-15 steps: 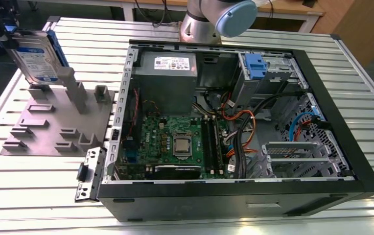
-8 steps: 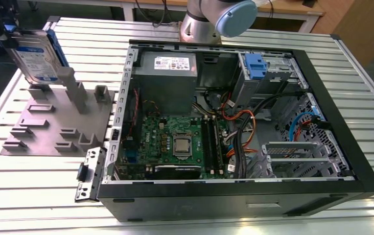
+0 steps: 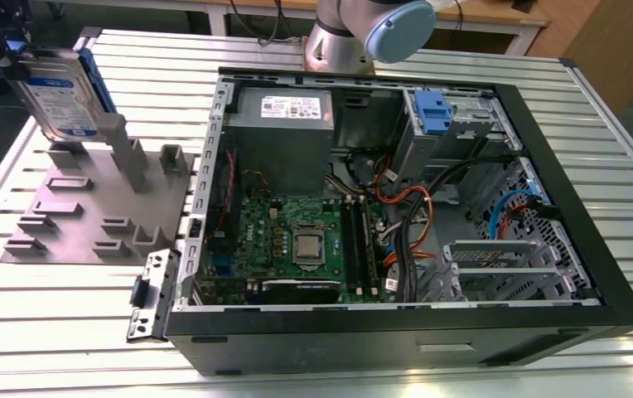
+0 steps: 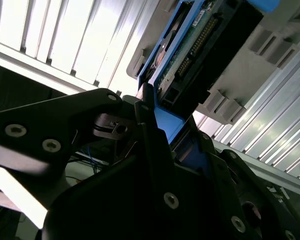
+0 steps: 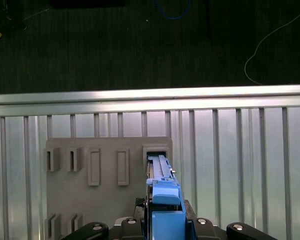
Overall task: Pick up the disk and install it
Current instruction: 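Pick up the disk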
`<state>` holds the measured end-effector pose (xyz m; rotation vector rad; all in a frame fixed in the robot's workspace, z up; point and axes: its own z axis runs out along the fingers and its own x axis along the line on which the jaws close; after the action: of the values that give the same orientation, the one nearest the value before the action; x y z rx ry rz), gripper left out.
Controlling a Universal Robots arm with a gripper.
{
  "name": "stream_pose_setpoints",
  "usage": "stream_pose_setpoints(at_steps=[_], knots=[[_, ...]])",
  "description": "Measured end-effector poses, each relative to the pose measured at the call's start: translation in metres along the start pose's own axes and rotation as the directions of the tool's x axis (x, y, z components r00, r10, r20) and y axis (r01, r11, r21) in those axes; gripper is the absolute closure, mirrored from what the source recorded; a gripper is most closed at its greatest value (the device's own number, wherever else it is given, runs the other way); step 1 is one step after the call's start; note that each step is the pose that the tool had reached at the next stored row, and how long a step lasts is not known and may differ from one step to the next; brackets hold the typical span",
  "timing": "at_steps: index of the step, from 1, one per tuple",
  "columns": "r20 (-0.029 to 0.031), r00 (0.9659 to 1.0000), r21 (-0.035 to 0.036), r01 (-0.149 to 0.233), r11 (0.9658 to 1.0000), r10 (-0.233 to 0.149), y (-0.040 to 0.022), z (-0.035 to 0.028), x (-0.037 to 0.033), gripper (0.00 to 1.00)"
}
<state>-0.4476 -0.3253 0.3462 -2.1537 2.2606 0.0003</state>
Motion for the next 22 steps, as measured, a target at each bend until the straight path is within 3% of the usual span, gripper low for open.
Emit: stream_pose_setpoints(at_steps=[22], knots=[[-0.0001, 1.0000, -0.0001, 0.000, 1.0000, 0.000, 0.0000, -0.0031, 0.0000, 0.64]])
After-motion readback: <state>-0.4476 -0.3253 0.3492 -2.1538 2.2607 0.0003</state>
